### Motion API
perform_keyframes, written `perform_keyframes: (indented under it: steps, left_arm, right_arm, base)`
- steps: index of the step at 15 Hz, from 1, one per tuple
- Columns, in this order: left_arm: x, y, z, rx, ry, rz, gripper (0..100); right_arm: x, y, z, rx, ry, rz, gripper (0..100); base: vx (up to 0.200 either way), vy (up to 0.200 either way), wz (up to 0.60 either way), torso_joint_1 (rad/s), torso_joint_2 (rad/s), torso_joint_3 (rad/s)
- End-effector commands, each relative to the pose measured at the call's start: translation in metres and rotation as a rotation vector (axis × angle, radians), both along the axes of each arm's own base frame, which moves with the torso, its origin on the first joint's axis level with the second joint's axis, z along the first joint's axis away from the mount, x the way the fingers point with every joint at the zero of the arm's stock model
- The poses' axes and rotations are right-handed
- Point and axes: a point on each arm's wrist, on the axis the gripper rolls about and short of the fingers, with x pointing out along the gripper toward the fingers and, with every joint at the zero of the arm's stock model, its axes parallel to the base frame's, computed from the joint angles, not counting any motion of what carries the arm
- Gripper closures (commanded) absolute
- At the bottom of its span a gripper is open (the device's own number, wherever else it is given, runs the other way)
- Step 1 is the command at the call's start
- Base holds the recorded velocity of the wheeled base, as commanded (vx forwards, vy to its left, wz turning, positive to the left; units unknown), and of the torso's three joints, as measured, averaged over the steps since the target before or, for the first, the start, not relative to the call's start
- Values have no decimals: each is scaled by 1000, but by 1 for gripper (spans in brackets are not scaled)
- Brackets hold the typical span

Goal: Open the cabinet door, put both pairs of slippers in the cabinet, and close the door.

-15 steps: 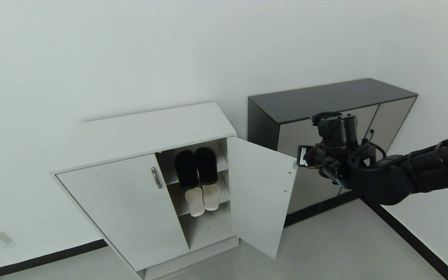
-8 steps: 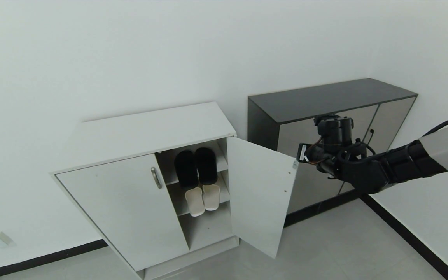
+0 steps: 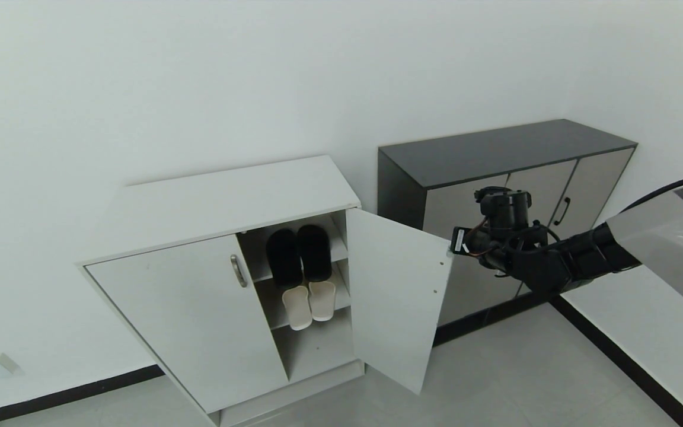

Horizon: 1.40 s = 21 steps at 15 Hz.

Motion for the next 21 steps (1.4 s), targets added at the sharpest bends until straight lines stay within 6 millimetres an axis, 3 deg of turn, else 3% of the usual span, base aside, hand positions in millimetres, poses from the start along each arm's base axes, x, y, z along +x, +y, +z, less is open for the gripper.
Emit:
perform_keyframes:
  steps: [1,15,18,21]
  left_arm:
    - [0,0,0,0,0,1,100]
    - [0,0,0,0,0,-1,100]
    - [0,0,0,0,0,1,100]
    - [0,0,0,0,0,1,100]
  right_arm:
    - [5,-3,-8,0,10,-2,100]
    - [-2,-2,-5,58,18,55,100]
    - [-15,4,-2,50,30,91,100]
    - [-40,25,-2,39,57,171,100]
  base:
    - [0,0,0,0,0,0]
    - [0,0,0,0,0,0]
    - [0,0,0,0,0,0]
    - [0,0,0,0,0,0]
